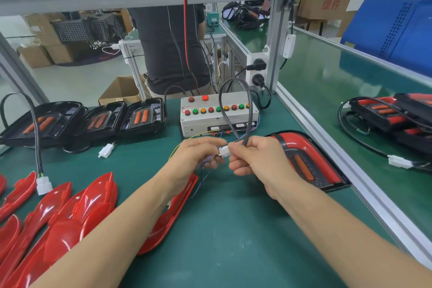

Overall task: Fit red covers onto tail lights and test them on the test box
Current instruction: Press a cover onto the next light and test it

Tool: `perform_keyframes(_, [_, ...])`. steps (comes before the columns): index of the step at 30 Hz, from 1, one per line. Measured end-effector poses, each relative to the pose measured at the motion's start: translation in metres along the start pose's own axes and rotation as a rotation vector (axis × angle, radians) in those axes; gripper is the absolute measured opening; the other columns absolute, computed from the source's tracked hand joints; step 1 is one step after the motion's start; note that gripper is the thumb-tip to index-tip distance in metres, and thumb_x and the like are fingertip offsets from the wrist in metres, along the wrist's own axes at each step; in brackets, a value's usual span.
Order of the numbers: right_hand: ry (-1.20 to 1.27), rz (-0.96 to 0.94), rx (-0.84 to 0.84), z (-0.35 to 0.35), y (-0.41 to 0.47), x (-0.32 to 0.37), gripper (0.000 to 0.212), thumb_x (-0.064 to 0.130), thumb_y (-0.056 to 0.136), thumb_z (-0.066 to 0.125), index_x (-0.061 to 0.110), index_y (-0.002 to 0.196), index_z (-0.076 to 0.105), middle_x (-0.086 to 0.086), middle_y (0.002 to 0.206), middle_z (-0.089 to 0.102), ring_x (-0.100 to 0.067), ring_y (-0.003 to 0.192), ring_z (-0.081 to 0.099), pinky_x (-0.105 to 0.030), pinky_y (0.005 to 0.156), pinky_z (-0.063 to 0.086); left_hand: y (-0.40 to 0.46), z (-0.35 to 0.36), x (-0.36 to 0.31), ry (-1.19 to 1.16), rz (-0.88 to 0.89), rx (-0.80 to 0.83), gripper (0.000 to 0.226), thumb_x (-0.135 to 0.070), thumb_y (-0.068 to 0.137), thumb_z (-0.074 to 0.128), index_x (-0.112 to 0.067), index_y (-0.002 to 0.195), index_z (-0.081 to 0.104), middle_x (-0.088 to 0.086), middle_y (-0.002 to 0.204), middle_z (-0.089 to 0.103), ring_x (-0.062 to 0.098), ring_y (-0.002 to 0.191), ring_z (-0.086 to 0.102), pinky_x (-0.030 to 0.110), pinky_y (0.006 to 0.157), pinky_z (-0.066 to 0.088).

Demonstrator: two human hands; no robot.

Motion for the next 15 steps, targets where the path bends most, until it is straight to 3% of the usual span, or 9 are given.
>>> perform_keyframes(2, [-0.187, -0.056, 0.000, -0.002, -0.005, 0.009, 0.018, 0.021, 0.092, 0.064, 0.003, 0.089, 0.064, -0.006, 0.066, 0.066, -0.010, 0.045, 0.061, -0.024, 0.045, 0.051, 0.001, 0.004, -0.008, 0.139, 0.068, 0.008, 0.028, -0.024, 0.077, 0.068, -0.022, 0.104, 0.071, -0.001, 0.070, 0.061, 0.007, 0.058, 0.052, 0.019, 0.056, 0.042])
perform_keyframes(3, [-0.398, -0.137, -0.043, -0.009, -0.008, 0.018, 0.026, 0.032, 0.092, 0.062, 0.006, 0.095, 0.062, -0.002, 0.068, 0.067, -0.012, 0.051, 0.064, -0.027, 0.050, 0.052, 0.001, 0.007, -0.012, 0.272, 0.129, 0.013, 0.022, -0.026, 0.079, 0.070, -0.028, 0.101, 0.072, -0.005, 0.068, 0.059, 0.005, 0.056, 0.047, 0.020, 0.057, 0.039])
perform_keyframes(6, [-1.099, -0.344, -0.381, -0.058, -0.023, 0.044, 0.058, 0.058, 0.083, 0.054, 0.020, 0.127, 0.052, 0.000, 0.095, 0.066, -0.025, 0.095, 0.061, -0.037, 0.076, 0.046, -0.003, 0.006, -0.018, 0.578, 0.258, 0.028, 0.013, -0.026, 0.086, 0.069, -0.038, 0.090, 0.074, 0.000, 0.073, 0.058, 0.003, 0.057, 0.039, 0.021, 0.059, 0.034])
perform_keyframes(8, [-1.218, -0.222, -0.467, -0.104, -0.027, 0.042, 0.069, 0.058, 0.081, 0.057, 0.018, 0.135, 0.042, -0.007, 0.118, 0.057, -0.029, 0.112, 0.050, -0.040, 0.083, 0.042, -0.008, 0.007, -0.017, 0.744, 0.312, 0.091, 0.011, -0.031, 0.086, 0.068, -0.036, 0.094, 0.074, 0.003, 0.076, 0.054, 0.005, 0.060, 0.041, 0.026, 0.064, 0.039])
perform_keyframes(10, [-1.065, 0.084, -0.352, -0.141, -0.026, 0.016, 0.074, 0.057, 0.082, 0.063, 0.014, 0.138, 0.040, -0.010, 0.129, 0.054, -0.030, 0.119, 0.049, -0.042, 0.092, 0.043, -0.012, 0.011, -0.015, 0.929, 0.373, 0.167, 0.015, -0.036, 0.088, 0.065, -0.035, 0.100, 0.073, -0.005, 0.077, 0.050, 0.003, 0.060, 0.043, 0.028, 0.067, 0.040])
perform_keyframes(12, [-0.613, 0.296, -0.172, -0.144, -0.026, -0.013, 0.061, 0.046, 0.085, 0.067, 0.008, 0.131, 0.053, -0.009, 0.121, 0.065, -0.026, 0.107, 0.062, -0.039, 0.091, 0.050, -0.012, 0.015, -0.014, 1.093, 0.402, 0.203, 0.018, -0.041, 0.090, 0.059, -0.039, 0.104, 0.070, -0.012, 0.080, 0.046, 0.002, 0.063, 0.045, 0.024, 0.065, 0.033])
perform_keyframes(15, [-0.120, 0.344, -0.111, -0.142, -0.024, -0.033, 0.023, 0.027, 0.089, 0.063, 0.008, 0.101, 0.071, -0.005, 0.077, 0.074, -0.014, 0.061, 0.066, -0.026, 0.057, 0.051, -0.010, 0.021, -0.009, 1.336, 0.423, 0.254, 0.023, -0.043, 0.095, 0.049, -0.044, 0.113, 0.064, -0.012, 0.091, 0.050, 0.012, 0.078, 0.050, 0.022, 0.070, 0.025])
Point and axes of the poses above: each hand's wrist, its own y-axis towards the middle knuckle, its own z-axis out of the palm, x = y × z, the point moved 7 cm from there along y, towards the middle knuckle
